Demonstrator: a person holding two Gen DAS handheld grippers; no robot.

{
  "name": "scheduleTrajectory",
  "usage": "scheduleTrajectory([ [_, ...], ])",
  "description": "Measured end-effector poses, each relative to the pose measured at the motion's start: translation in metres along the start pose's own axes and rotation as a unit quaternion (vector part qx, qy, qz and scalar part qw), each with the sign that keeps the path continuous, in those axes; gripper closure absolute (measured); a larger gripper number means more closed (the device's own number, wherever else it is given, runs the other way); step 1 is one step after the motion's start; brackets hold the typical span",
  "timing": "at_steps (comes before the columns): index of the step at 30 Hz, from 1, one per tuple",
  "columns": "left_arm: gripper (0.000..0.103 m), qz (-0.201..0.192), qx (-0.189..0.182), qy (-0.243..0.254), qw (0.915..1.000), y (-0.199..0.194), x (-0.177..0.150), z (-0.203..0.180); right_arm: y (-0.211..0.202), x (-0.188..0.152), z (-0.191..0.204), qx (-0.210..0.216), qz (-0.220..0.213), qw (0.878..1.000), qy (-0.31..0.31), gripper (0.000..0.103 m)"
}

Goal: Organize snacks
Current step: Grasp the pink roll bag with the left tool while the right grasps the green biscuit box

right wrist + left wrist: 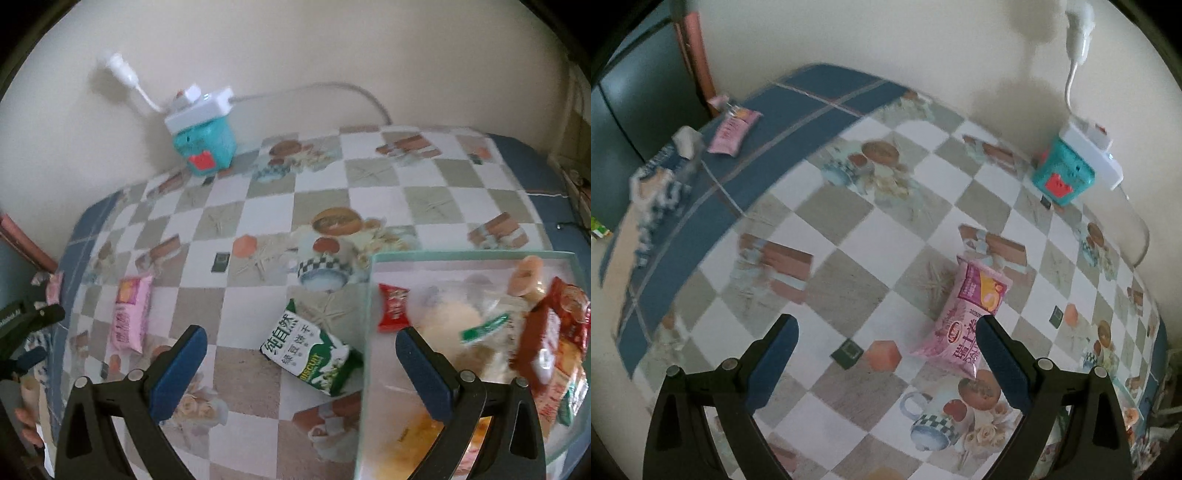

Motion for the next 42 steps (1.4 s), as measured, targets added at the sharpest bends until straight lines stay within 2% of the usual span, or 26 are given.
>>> scheduleTrajectory([
  [4, 0.006, 0.012, -0.018, 0.011, 0.9997, 0.021, -0.001, -0.008, 0.016, -0.001, 0.006, 0.000, 0.007, 1.000, -0.011, 0.002],
  [10, 0.006, 0.024, -0.033, 0.044, 0.9982, 0.044, -0.006, -0.029, 0.030, -0.001, 0.013, -0.005, 0.008, 0.999, -0.034, 0.016],
  [16, 0.006, 0.028, -0.053, 0.064, 0.9962, 0.056, -0.011, -0.038, 0.040, -0.004, 0.019, -0.011, 0.017, 0.998, -0.051, 0.022],
  [18, 0.006, 0.029, -0.054, 0.066, 0.9959, 0.058, -0.011, -0.039, 0.041, -0.004, 0.019, -0.011, 0.022, 0.998, -0.050, 0.028],
  [23, 0.009, 0.027, -0.057, 0.073, 0.9953, 0.062, -0.011, -0.042, 0.042, -0.007, 0.024, 0.006, 0.041, 0.998, -0.056, 0.035],
  [25, 0.020, 0.025, -0.052, 0.079, 0.9952, 0.062, -0.012, -0.044, 0.042, -0.009, 0.027, 0.010, 0.047, 0.997, -0.061, 0.035],
  [27, 0.027, 0.025, -0.049, 0.083, 0.9951, 0.063, -0.013, -0.046, 0.044, -0.011, 0.032, 0.004, 0.048, 0.996, -0.072, 0.037],
  [30, 0.029, 0.027, -0.051, 0.086, 0.9946, 0.064, -0.014, -0.048, 0.048, -0.015, 0.036, -0.004, 0.053, 0.995, -0.081, 0.050],
  [31, 0.039, 0.028, -0.050, 0.086, 0.9947, 0.065, -0.015, -0.048, 0.049, -0.015, 0.037, -0.004, 0.053, 0.995, -0.083, 0.051],
  [33, 0.048, 0.030, -0.051, 0.084, 0.9947, 0.066, -0.015, -0.048, 0.048, -0.016, 0.039, -0.011, 0.049, 0.995, -0.090, 0.053],
  [42, 0.048, 0.034, -0.034, 0.095, 0.9943, 0.072, -0.018, -0.051, 0.048, -0.018, 0.044, -0.022, 0.043, 0.994, -0.102, 0.055],
])
Point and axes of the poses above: each gripper's, at about its wrist camera, not at the fingertips, and y roughly the way its jaws point, z to its left, x to its top, the point moved 1 cm from there along y, roughly the way its jaws point, and after that the axes turned 6 degrees about -x, right-handed, at the moved point
